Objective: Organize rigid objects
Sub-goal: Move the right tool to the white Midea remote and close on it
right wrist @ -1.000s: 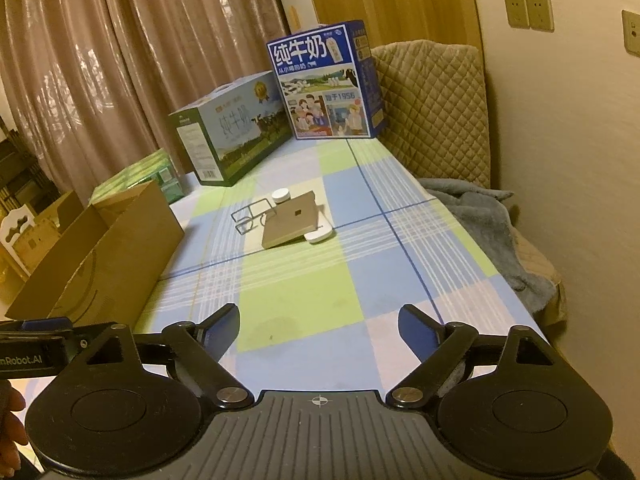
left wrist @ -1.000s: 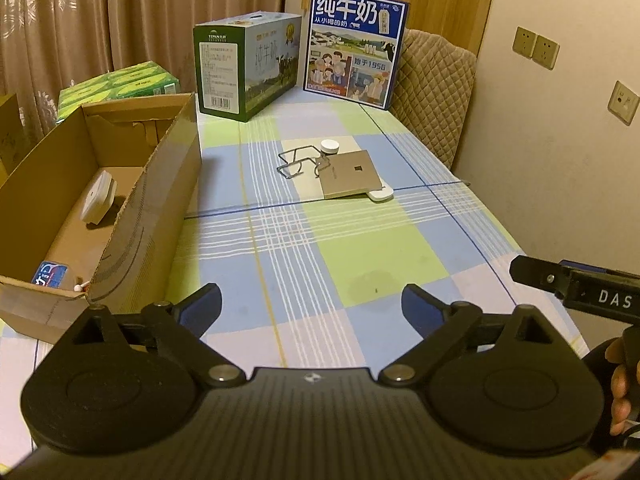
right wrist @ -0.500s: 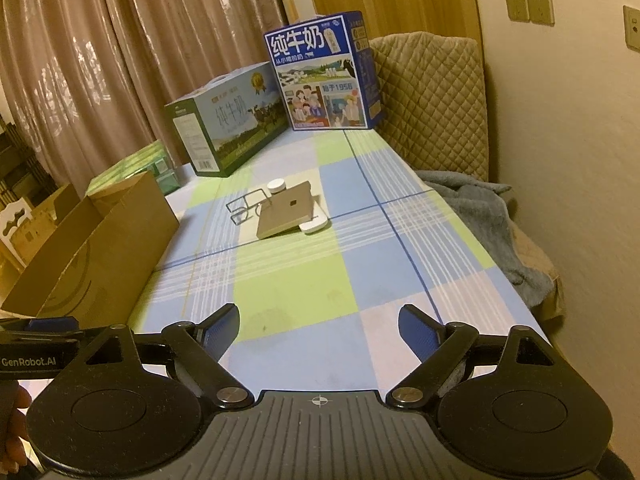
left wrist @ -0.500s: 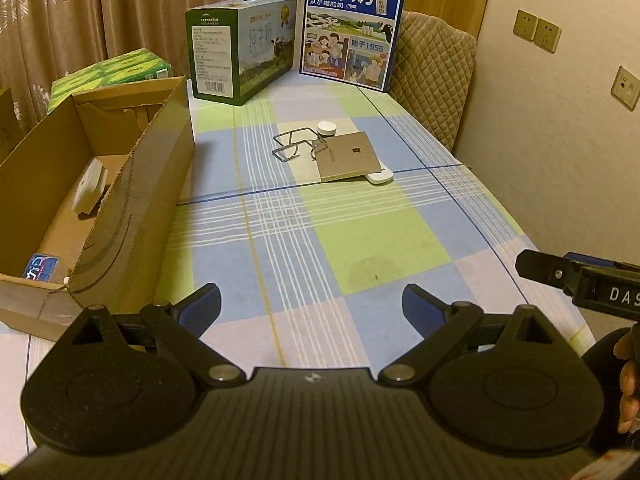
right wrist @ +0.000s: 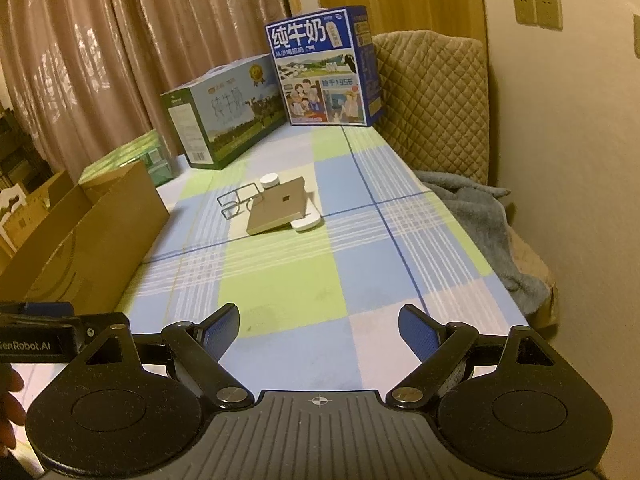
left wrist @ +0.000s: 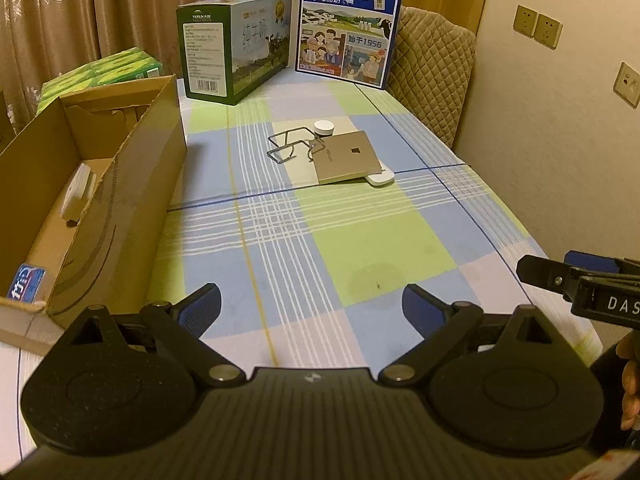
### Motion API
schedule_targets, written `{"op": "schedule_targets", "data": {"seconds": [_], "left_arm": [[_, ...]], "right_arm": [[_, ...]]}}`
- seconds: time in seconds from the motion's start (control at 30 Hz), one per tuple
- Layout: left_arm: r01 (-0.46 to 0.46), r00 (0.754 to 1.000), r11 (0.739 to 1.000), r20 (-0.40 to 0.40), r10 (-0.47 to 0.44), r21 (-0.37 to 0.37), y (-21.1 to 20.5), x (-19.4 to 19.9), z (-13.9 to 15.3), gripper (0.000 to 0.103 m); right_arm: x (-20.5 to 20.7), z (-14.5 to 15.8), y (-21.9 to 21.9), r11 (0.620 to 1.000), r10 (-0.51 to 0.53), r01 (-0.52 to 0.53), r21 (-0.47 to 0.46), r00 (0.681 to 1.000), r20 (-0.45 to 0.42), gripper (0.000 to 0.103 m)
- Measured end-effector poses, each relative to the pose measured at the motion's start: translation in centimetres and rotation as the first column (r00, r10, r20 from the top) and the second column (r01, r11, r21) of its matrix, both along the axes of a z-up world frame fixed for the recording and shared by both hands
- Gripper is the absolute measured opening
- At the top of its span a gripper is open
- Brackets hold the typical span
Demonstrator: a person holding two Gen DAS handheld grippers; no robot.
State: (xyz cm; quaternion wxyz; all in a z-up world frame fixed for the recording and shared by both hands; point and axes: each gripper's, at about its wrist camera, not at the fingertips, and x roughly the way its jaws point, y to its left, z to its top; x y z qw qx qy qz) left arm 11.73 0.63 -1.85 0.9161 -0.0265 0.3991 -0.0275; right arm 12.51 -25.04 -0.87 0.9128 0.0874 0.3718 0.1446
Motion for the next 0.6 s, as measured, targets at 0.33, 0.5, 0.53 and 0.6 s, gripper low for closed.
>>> {"op": "schedule_targets", "data": {"seconds": [0.33,0.5,0.53,0.6], "left_arm": [[-0.009,1.0,1.0,0.026,0.009,0.005,0.9,4.7,-1.9,0.095],[-0.006,1.0,1.0,0.022,0.006,0.013,0.9,8.0,-3.5,0.095],[-0.01,1.0,1.0,0.023,0.01,0.011,1.0,8.7,-3.8,0.095],[-0.016,1.0,1.0,0.024,0.016,0.008,1.2,10.0,-4.5,0.095]], "right_arm": [[6.5,-3.0,2.1,0.991,0.12,-0.115,-0.069,0.99,0.071,0.084],[11.3,-5.7,3.7,0.978,0.191,-0.183,-0.101,0.978,0.081,0.081],[12.1,-6.2,4.0,0.975,0.201,-0.193,-0.107,0.976,0.079,0.077],[14.1,-7.4,4.6,0.969,0.226,-0.217,-0.117,0.972,0.07,0.071]]}}
